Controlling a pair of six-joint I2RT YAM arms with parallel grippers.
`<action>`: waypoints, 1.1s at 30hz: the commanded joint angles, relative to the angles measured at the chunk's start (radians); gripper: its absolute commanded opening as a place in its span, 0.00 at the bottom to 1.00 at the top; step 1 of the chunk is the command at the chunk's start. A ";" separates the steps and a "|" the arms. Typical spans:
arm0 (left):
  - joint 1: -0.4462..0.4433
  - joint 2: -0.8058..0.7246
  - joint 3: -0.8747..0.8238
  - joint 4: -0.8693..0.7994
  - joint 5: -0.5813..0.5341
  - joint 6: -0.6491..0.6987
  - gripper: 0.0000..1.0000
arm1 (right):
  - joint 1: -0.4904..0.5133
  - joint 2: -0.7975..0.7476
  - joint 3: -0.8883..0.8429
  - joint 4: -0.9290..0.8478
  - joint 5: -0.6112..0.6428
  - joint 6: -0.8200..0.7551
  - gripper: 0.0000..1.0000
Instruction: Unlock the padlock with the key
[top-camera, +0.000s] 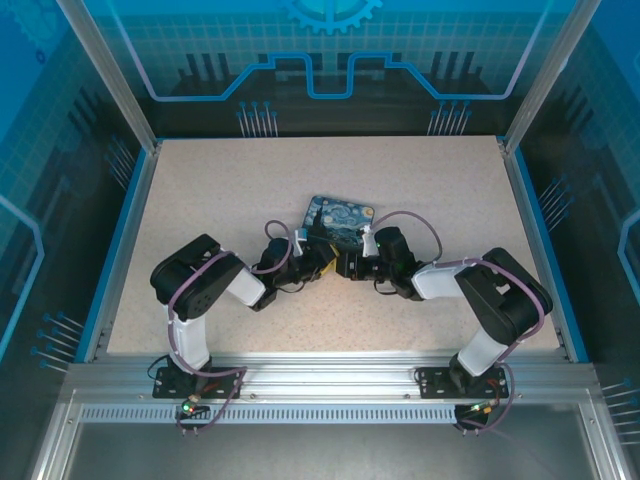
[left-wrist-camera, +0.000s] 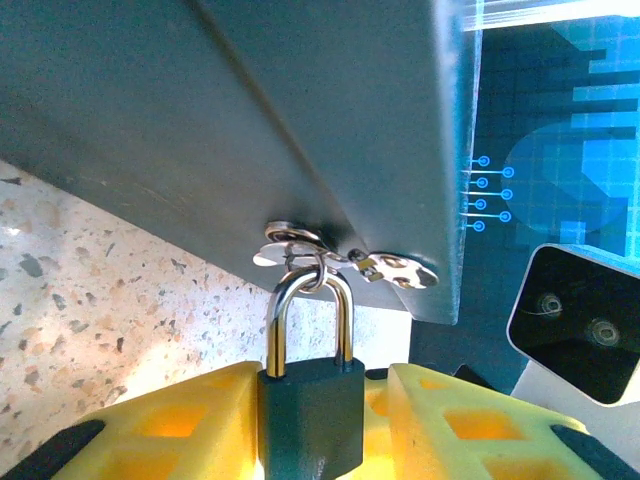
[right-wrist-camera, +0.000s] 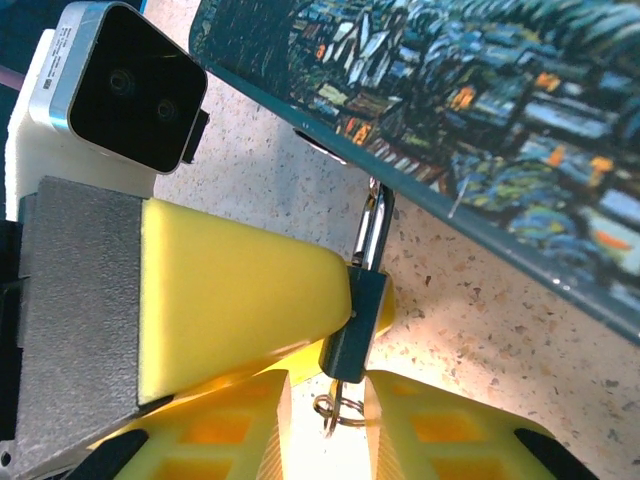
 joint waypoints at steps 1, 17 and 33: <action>-0.011 0.018 0.024 0.027 0.007 0.002 0.34 | -0.012 -0.020 -0.009 0.017 -0.031 -0.023 0.27; -0.013 0.027 0.045 0.009 0.012 0.004 0.30 | -0.027 -0.047 -0.044 0.066 -0.054 -0.030 0.38; -0.015 0.018 0.038 0.016 0.009 0.006 0.13 | -0.029 -0.144 -0.048 -0.081 0.021 -0.110 0.47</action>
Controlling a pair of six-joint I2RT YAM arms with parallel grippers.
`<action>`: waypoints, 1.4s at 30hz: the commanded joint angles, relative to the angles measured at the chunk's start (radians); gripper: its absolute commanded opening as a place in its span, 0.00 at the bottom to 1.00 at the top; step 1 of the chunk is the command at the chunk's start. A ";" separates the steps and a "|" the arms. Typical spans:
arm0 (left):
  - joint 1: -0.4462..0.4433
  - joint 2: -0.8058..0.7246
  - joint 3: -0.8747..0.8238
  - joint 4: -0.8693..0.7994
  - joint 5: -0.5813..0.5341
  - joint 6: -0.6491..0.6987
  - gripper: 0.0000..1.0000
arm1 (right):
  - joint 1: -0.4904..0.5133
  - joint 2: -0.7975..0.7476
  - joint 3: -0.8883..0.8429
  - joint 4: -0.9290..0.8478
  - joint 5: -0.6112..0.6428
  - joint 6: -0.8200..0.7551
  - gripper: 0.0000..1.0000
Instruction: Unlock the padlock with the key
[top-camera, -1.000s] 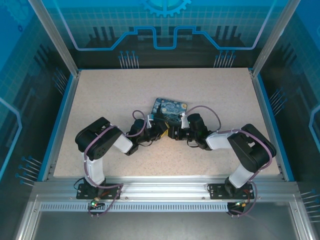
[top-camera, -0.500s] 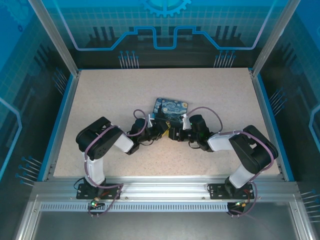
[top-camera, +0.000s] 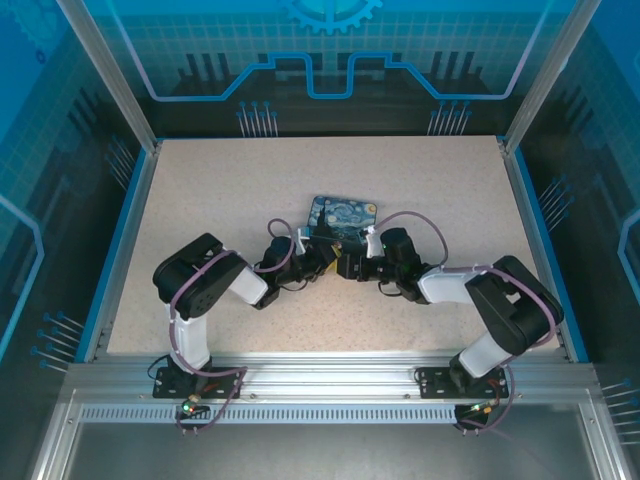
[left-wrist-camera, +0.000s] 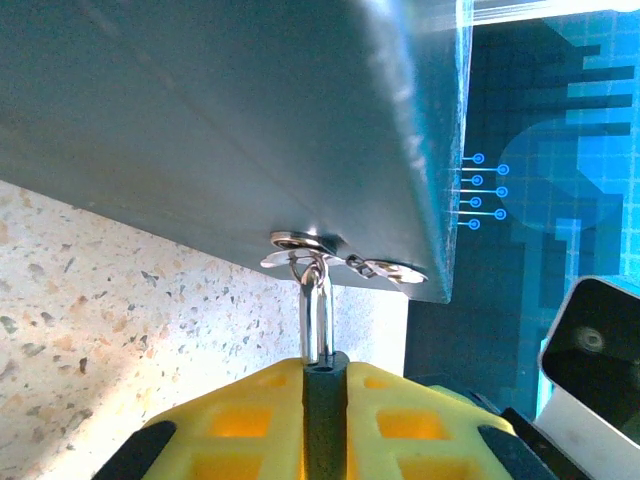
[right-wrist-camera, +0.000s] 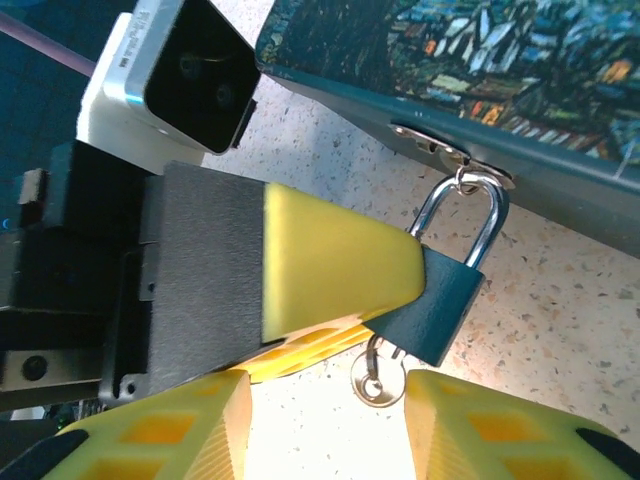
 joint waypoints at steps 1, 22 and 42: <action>-0.008 0.002 0.011 0.017 0.008 0.006 0.12 | -0.015 -0.077 -0.008 -0.106 0.056 -0.082 0.47; -0.008 -0.022 0.003 0.026 0.010 -0.007 0.10 | 0.386 -0.419 -0.075 -0.267 0.765 -0.950 0.57; -0.008 -0.012 0.001 0.051 0.014 -0.055 0.09 | 0.456 -0.127 -0.021 -0.118 1.003 -1.353 0.54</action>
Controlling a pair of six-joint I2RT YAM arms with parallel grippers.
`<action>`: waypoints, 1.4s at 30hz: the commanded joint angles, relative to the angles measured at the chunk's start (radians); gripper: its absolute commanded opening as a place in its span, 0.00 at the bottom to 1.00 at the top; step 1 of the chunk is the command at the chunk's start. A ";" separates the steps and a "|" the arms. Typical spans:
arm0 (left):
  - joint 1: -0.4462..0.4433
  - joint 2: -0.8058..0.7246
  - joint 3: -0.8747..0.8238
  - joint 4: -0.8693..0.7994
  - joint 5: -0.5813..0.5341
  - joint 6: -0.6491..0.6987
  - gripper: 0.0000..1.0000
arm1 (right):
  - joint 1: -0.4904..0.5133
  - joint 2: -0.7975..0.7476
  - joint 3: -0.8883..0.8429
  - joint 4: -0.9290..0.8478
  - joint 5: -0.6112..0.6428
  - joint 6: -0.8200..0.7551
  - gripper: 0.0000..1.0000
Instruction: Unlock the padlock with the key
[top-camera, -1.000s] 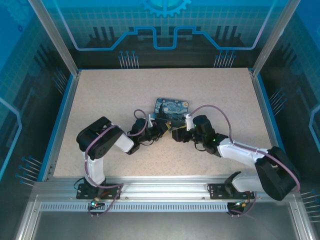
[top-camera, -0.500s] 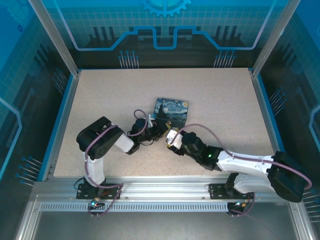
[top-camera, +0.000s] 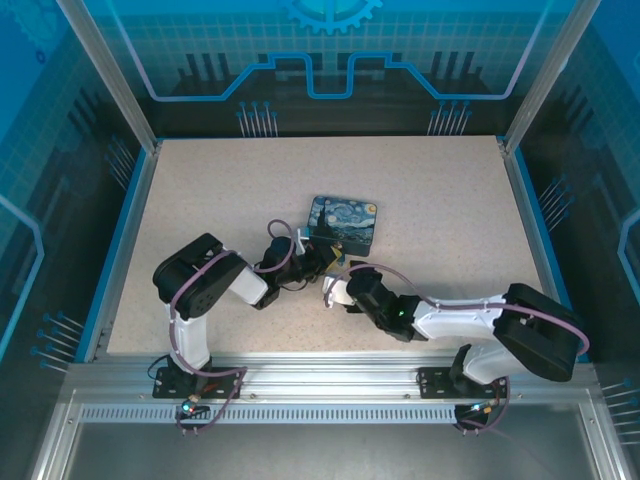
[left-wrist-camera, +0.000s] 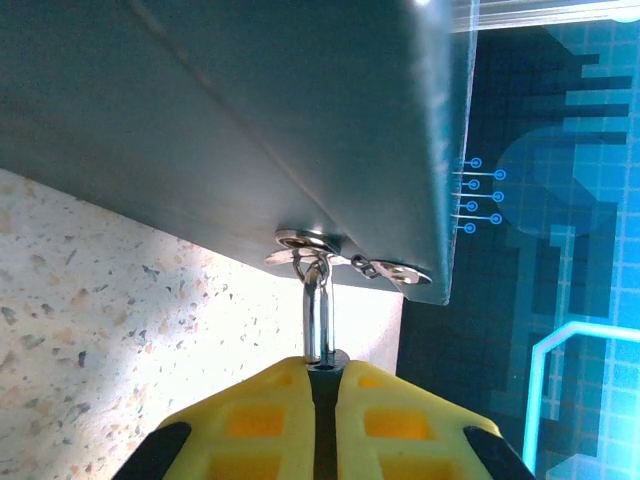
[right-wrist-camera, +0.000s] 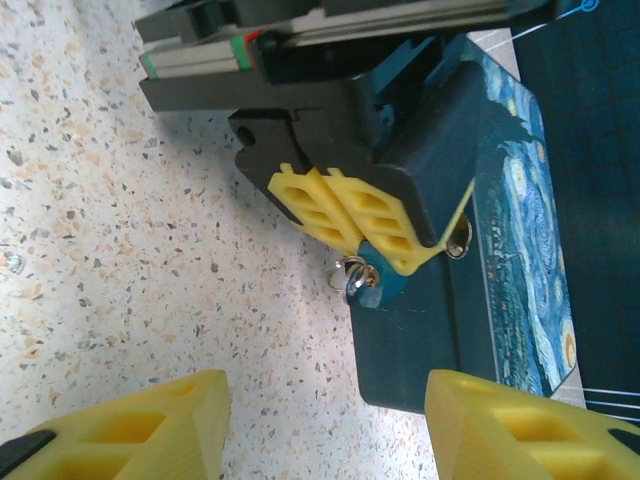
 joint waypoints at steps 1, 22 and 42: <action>-0.007 -0.012 0.002 0.050 0.014 -0.023 0.09 | -0.016 0.052 0.036 0.096 0.020 -0.040 0.53; -0.007 -0.007 0.016 0.056 0.029 -0.042 0.09 | -0.078 0.171 0.084 0.190 -0.030 -0.046 0.41; -0.007 -0.009 0.014 0.062 0.029 -0.044 0.13 | -0.107 0.201 0.139 0.176 0.024 0.043 0.00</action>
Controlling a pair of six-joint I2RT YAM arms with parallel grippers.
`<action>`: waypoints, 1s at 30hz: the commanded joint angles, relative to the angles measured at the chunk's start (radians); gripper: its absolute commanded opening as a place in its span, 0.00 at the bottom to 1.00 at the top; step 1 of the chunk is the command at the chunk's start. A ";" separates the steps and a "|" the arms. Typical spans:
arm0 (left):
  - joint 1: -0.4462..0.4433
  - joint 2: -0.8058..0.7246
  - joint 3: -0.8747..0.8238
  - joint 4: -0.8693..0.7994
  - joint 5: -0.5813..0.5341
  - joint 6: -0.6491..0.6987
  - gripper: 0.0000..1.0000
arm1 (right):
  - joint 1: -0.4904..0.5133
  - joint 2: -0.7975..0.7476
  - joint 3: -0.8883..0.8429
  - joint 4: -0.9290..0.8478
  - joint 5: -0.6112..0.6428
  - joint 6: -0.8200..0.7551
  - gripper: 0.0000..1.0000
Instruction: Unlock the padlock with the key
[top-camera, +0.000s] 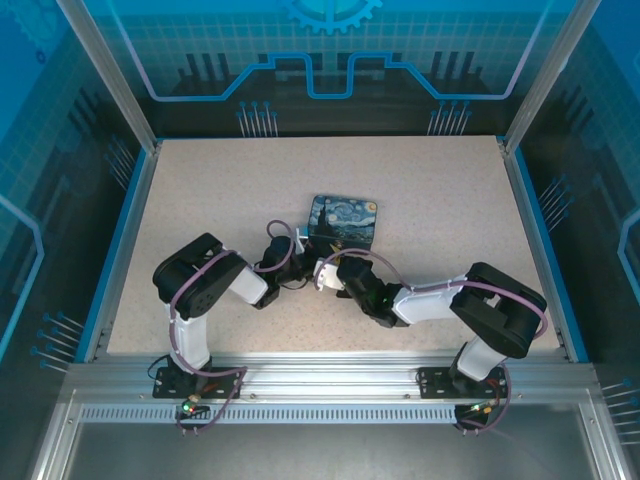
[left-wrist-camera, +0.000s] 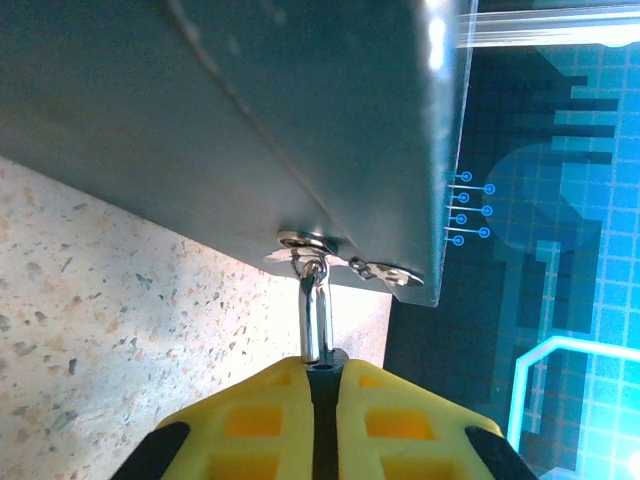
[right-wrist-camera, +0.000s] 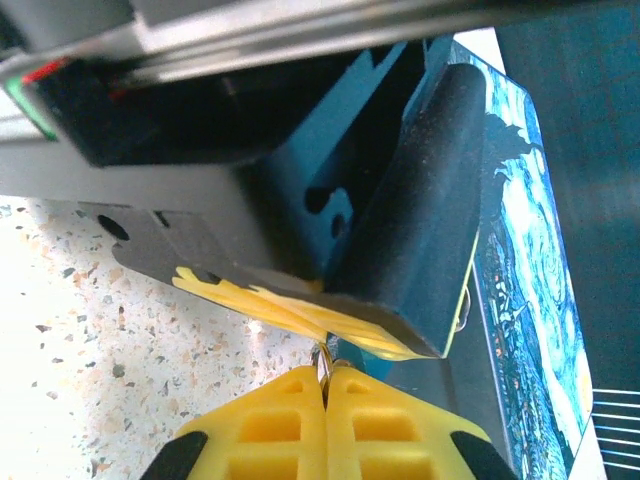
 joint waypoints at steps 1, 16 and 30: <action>-0.009 -0.012 0.009 0.054 0.038 0.000 0.16 | -0.025 -0.017 0.047 -0.002 0.036 0.065 0.00; 0.068 -0.159 -0.137 0.007 0.017 0.056 0.47 | -0.025 -0.111 0.152 -0.354 0.028 0.410 0.00; 0.167 -0.326 -0.164 -0.186 0.018 0.169 0.54 | -0.223 -0.204 -0.066 -0.111 -0.451 0.863 0.00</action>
